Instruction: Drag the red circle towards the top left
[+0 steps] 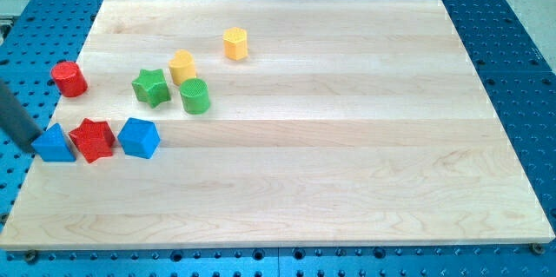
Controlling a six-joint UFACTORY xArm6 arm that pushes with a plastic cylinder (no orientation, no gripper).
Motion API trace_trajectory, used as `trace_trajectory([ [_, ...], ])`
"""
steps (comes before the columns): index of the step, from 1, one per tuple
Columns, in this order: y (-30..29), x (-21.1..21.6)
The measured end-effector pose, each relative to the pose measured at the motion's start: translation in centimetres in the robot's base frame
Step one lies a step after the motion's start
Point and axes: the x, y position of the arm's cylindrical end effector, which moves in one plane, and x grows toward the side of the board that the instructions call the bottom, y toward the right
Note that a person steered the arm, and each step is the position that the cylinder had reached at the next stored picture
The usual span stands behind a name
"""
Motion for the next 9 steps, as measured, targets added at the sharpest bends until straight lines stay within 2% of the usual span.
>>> trace_trajectory([
  [1, 0.3, -6.9],
  [4, 0.4, -15.8],
  [5, 0.7, -15.4],
  [7, 0.7, -9.0],
  [8, 2.1, -8.6],
  [9, 4.0, -13.8],
])
